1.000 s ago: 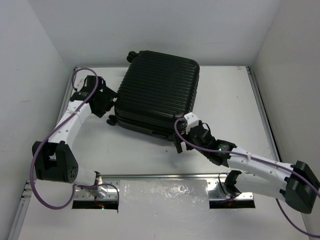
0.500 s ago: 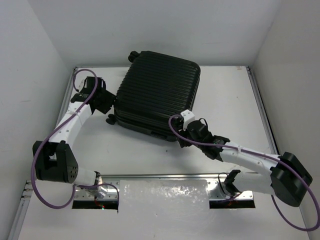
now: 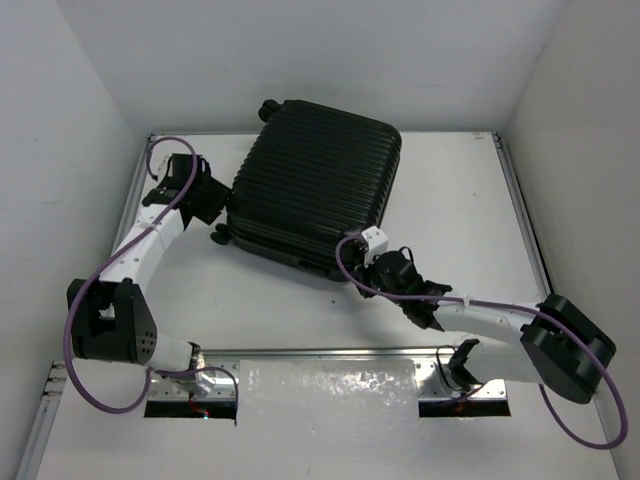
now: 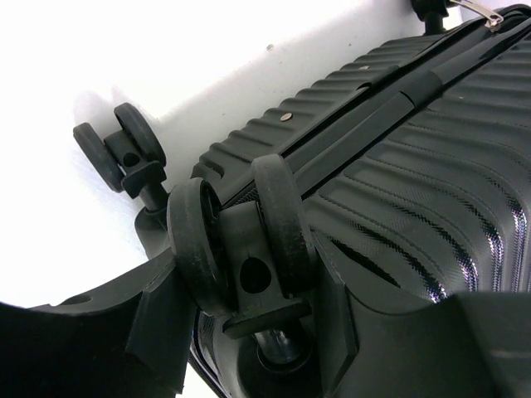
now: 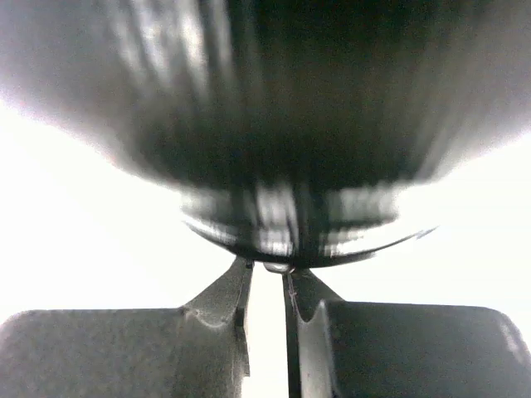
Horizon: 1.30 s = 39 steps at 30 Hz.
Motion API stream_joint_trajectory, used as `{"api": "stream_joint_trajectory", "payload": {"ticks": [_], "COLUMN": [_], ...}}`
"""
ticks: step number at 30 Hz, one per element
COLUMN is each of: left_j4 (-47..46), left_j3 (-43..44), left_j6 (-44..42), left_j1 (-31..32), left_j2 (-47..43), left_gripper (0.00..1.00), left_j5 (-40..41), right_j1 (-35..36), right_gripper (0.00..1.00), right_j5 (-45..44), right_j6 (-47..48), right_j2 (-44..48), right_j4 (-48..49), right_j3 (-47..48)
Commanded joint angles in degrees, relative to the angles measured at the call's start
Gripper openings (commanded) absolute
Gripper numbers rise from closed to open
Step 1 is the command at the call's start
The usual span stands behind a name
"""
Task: Pack the luggage
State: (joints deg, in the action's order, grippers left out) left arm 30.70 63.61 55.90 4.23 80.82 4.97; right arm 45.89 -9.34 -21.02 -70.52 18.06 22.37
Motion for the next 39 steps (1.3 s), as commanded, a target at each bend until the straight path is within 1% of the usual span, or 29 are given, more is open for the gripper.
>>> {"api": "stream_joint_trajectory", "payload": {"ticks": [1,2,3,4,7,8,9,10,12,17,19,21,25,30,35,39], "left_j4": [-1.0,-1.2,-1.4,-1.6,-2.3,-2.5,-2.5,-2.5,-2.5,-3.5,-3.9,-3.8,-2.1,-1.7,-1.5,0.5], "left_j3": [-1.7,-2.0,-2.2,-2.4,-2.4,-2.4,-2.2,-2.0,-2.0,-2.7,-2.9,-2.8,-0.8,0.1,1.5,5.4], "left_j6": [-4.4,-4.4,-4.5,-4.6,-4.7,-4.9,-4.9,-4.9,-4.4,-3.3,-2.9,-2.7,-3.6,-3.3,-2.4,-1.5], "left_j1": [0.8,0.8,0.8,0.8,0.8,0.8,0.8,0.8,0.8,0.7,0.7,0.7,0.7,0.6,0.7,0.6], "left_j2": [0.9,0.9,0.8,1.0,1.0,0.9,0.9,0.8,0.9,0.9,1.1,1.4,3.7,4.5,5.8,8.9], "left_gripper": [0.0,0.0,0.0,0.0,0.0,0.0,0.0,0.0,0.0,0.0,0.0,0.0,0.0,0.0,0.0,0.0], "left_j5": [-4.7,-4.7,-4.7,-4.7,-6.3,-6.6,-6.5,-6.2,-5.8,-5.2,-5.2,-3.6,-1.8,1.0,2.8,5.8], "right_j1": [-0.3,-0.3,-0.2,-0.2,-0.2,-0.3,-0.2,-0.3,-0.4,-2.5,-4.1,-5.4,-8.9,-14.4,-17.7,-22.5], "right_gripper": [0.09,0.07,0.01,0.0,0.0,0.0,0.0,0.0,0.0,0.0,0.0,0.0,0.0,0.0,0.0,0.0], "right_j5": [-2.1,-2.3,-2.8,-3.6,-6.5,-7.3,-9.1,-12.7,-16.7,-19.3,-19.1,-18.3,-18.6,-13.2,-10.4,-4.7], "right_j6": [-2.4,-2.4,-2.4,-2.4,-1.8,-1.7,-1.6,-1.4,1.1,4.5,5.3,5.6,7.0,8.4,14.5,20.1], "right_j2": [1.3,1.5,1.8,2.4,3.2,3.5,3.8,3.9,4.2,4.2,3.9,3.6,3.3,1.3,-1.6,-4.0], "right_j4": [17.5,19.7,20.2,19.8,19.6,18.1,16.8,14.9,12.3,10.2,9.6,9.7,8.4,9.4,9.8,9.6], "right_j3": [-2.4,-2.8,-3.1,-3.0,-3.6,-3.7,-3.7,-3.8,-3.7,-2.7,-2.6,-2.7,-2.2,-0.3,4.2,7.9]}}
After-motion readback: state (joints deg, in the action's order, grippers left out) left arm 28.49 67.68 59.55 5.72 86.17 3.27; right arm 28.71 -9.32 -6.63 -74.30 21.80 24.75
